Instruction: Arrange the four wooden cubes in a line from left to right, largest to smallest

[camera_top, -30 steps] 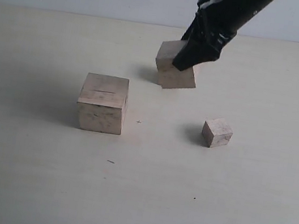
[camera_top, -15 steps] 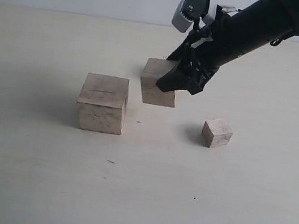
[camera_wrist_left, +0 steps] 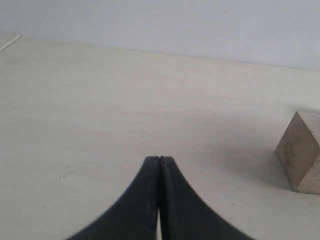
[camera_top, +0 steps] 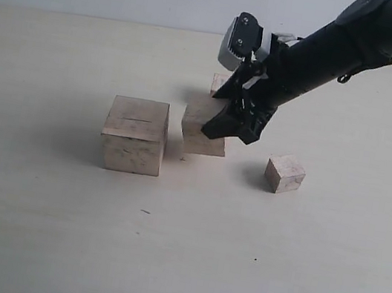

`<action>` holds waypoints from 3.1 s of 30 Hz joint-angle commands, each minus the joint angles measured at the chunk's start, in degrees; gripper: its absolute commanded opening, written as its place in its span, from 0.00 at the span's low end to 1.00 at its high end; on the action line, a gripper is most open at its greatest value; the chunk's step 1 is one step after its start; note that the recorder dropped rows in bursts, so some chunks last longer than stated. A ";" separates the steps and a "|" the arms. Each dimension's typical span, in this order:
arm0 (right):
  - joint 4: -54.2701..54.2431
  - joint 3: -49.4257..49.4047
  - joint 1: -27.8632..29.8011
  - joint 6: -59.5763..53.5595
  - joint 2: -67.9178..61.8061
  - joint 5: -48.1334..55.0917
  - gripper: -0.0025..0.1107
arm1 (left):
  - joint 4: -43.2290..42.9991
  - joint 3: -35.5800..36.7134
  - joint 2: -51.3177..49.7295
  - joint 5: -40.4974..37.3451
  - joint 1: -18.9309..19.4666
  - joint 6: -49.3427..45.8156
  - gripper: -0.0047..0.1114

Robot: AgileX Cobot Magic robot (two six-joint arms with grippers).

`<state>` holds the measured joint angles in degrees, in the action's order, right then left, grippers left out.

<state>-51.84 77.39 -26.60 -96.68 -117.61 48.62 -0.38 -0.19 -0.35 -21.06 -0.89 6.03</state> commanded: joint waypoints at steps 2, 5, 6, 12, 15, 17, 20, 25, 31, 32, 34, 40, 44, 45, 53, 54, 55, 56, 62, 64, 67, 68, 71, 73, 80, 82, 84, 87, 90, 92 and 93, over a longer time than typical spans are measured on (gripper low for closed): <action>-2.18 0.01 -0.03 -7.28 -2.22 2.93 0.02 | 0.38 0.19 0.35 0.64 -0.33 -0.07 0.04; -3.78 0.01 -0.03 -7.28 -3.36 3.02 0.02 | 0.38 0.19 0.35 0.64 -0.33 -0.07 0.04; -3.68 0.01 -0.03 -7.28 -3.72 3.02 0.02 | 0.38 0.19 0.35 0.64 -0.33 -0.07 0.04; -3.80 0.11 -0.03 -8.52 -5.63 3.50 0.02 | 0.38 0.19 0.35 0.64 -0.33 -0.07 0.04; -4.40 0.11 -0.03 -8.67 -6.93 3.50 0.02 | 0.38 0.19 0.35 0.64 -0.33 -0.07 0.04; -5.94 0.11 -0.03 -8.67 -7.54 3.50 0.03 | 0.38 0.19 0.35 0.64 -0.33 -0.07 0.04; -7.50 0.11 -0.03 -8.67 -8.11 3.70 0.08 | 0.38 0.19 0.35 0.64 -0.33 -0.07 0.04; -7.02 0.11 -0.03 -8.80 -8.11 4.78 0.17 | 0.38 0.19 0.35 0.64 -0.33 -0.07 0.04; -6.41 0.11 -0.03 -12.34 -8.11 7.43 0.32 | 0.38 0.19 0.35 0.64 -0.33 -0.07 0.04; -6.57 0.11 -0.03 -12.34 -8.11 7.43 0.36 | 0.38 0.19 0.35 0.64 -0.33 -0.07 0.04; -6.57 0.11 -0.03 -12.34 -8.11 7.06 0.45 | 0.38 0.19 0.35 0.64 -0.33 -0.07 0.04; -8.87 0.11 -0.03 -11.73 -6.91 5.52 0.64 | 0.38 0.19 0.35 0.64 -0.33 -0.07 0.04; -9.25 0.11 -0.03 -11.09 -5.63 5.30 0.67 | 0.38 0.19 0.35 0.64 -0.33 -0.07 0.04; -9.53 0.11 -0.03 -10.81 -5.35 5.30 0.67 | 0.38 0.19 0.35 0.64 -0.33 -0.07 0.04; -8.34 0.11 -0.03 -3.11 -0.42 7.03 0.67 | 0.38 0.19 0.35 0.64 -0.33 -0.07 0.04; -8.34 0.11 -0.03 -2.68 0.44 7.32 0.67 | 0.38 0.19 0.35 0.64 -0.33 -0.07 0.04; -8.34 0.11 -0.03 -1.04 2.24 8.01 0.67 | 0.38 0.19 0.35 0.64 -0.33 -0.07 0.04; -8.19 0.11 -0.03 -0.12 2.95 8.09 0.66 | 0.38 0.19 0.35 0.64 -0.33 -0.07 0.04; 19.08 0.11 -0.03 31.99 4.96 -0.18 0.60 | 0.38 0.19 0.35 0.64 -0.33 -0.07 0.04; 20.96 0.11 -0.03 42.93 3.49 -0.60 0.54 | 0.38 0.19 0.35 0.64 -0.33 -0.07 0.04; 20.86 0.11 -0.03 47.26 0.69 0.60 0.37 | 0.38 0.19 0.35 0.64 -0.33 -0.07 0.04; 20.61 0.11 -0.03 47.27 -0.16 0.76 0.31 | 0.38 0.19 0.35 0.64 -0.33 -0.07 0.04; 18.07 0.11 -0.03 47.27 -1.73 0.76 0.29 | 0.38 0.19 0.35 0.64 -0.33 -0.07 0.04; 15.75 0.11 -0.12 47.27 -2.47 0.76 0.30 | 0.38 0.19 0.35 0.64 -0.33 -0.07 0.04; 19.85 0.11 -5.41 48.54 -3.09 -3.85 0.30 | 0.38 0.19 0.35 0.64 -0.33 -0.07 0.04; 21.52 0.11 -5.41 52.42 -3.09 -4.59 0.30 | 0.38 0.19 0.35 0.64 -0.33 -0.07 0.04; 21.52 0.11 -5.41 53.27 -3.09 -5.31 0.30 | 0.38 0.19 0.35 0.64 -0.33 -0.07 0.04; 19.87 0.11 -5.41 53.27 -3.09 -5.31 0.30 | 0.38 0.19 0.35 0.64 -0.33 -0.07 0.04; 16.67 0.11 -5.41 53.27 -3.09 -5.31 0.30 | 0.38 0.19 0.35 0.64 -0.33 -0.07 0.04; 15.86 0.11 -5.41 53.27 -3.09 -5.31 0.30 | 0.38 0.19 0.35 0.64 -0.33 -0.07 0.04; 15.87 0.11 -5.41 53.27 -3.09 -5.41 0.30 | 0.38 0.19 0.35 0.64 -0.33 -0.07 0.04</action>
<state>-34.64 77.58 -32.06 -43.67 -120.88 43.65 -0.38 -0.19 -0.35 -21.06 -0.89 6.03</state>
